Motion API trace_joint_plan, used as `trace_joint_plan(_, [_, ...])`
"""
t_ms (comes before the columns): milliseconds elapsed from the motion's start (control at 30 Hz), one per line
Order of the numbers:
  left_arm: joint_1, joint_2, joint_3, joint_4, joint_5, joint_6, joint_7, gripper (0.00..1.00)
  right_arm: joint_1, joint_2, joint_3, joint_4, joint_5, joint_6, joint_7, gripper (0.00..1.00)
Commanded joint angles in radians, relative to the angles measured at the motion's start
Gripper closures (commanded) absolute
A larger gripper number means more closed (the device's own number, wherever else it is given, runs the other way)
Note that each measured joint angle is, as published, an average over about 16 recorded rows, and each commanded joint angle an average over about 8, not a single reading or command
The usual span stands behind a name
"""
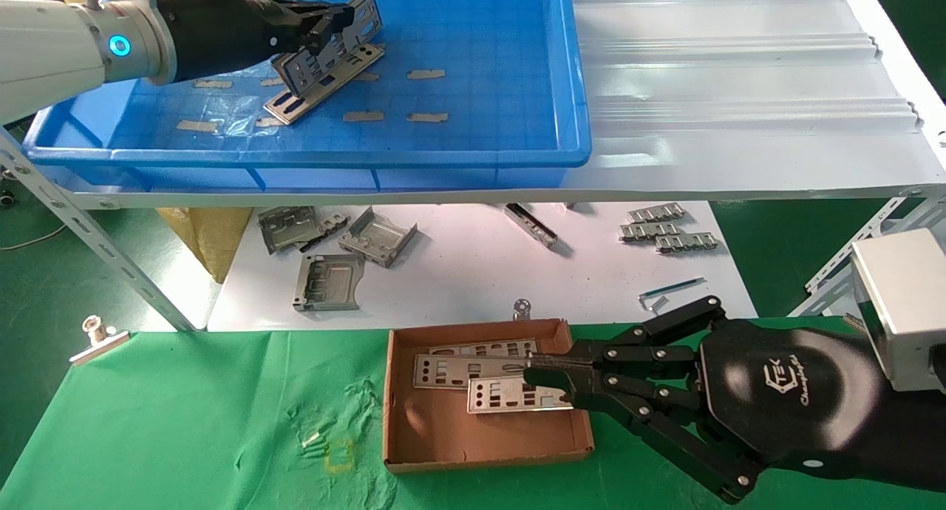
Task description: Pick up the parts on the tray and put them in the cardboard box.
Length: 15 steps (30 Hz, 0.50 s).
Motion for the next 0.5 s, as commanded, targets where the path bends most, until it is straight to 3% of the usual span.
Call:
trace_joint_plan(33, [-0.004,-0.003,-0.005,-0.005,-0.008,0.000,0.001,1.00,0.000,0.000,0.000,0.000,0.000,0.000,0.000,1.00])
trace_joint_plan(500, [-0.026,-0.032,-0.039,-0.014,-0.057,0.082,0.011,1.00,0.000,0.000,0.000,0.000,0.000,0.000,0.000,1.00])
